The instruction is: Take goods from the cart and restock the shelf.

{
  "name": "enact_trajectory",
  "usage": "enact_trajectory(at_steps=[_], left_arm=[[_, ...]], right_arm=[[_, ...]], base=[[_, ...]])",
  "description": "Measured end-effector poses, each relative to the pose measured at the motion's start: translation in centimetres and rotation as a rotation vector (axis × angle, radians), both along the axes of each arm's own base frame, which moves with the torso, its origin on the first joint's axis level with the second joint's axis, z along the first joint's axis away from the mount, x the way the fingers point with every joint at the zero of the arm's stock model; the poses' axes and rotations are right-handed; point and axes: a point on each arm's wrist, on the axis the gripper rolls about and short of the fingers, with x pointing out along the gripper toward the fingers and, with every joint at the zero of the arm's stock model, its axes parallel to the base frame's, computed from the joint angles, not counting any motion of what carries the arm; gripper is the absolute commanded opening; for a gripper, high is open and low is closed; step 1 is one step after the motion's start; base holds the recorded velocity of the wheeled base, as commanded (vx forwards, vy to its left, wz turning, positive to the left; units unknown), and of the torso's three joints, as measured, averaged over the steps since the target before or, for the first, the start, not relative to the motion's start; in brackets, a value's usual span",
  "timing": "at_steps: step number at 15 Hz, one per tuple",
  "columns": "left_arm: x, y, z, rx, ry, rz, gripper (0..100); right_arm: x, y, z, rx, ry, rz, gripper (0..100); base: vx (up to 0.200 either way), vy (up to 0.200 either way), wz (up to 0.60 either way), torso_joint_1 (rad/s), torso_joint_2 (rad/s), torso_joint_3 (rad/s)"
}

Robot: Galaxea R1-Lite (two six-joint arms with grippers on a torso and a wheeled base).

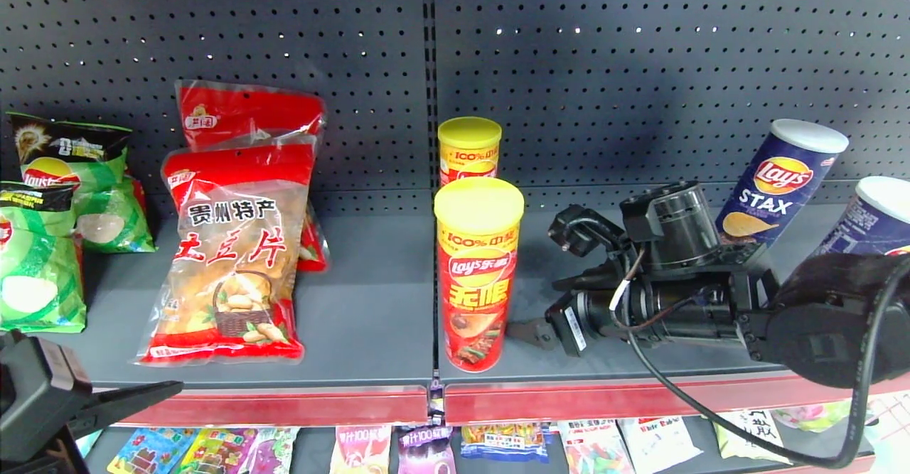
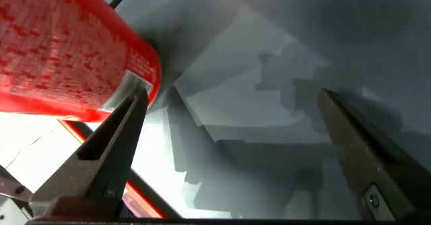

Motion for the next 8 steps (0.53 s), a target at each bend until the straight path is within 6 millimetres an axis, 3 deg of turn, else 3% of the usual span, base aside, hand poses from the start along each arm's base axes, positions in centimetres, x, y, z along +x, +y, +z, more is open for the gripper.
enact_trajectory(at_steps=[8], left_arm=[[0.11, -0.06, -0.12, 0.005, 0.008, 0.000, 100]], right_arm=[[0.39, 0.32, -0.29, -0.002, 0.006, 0.002, 100]], base=[[0.000, 0.000, 0.00, 0.000, 0.00, 0.000]])
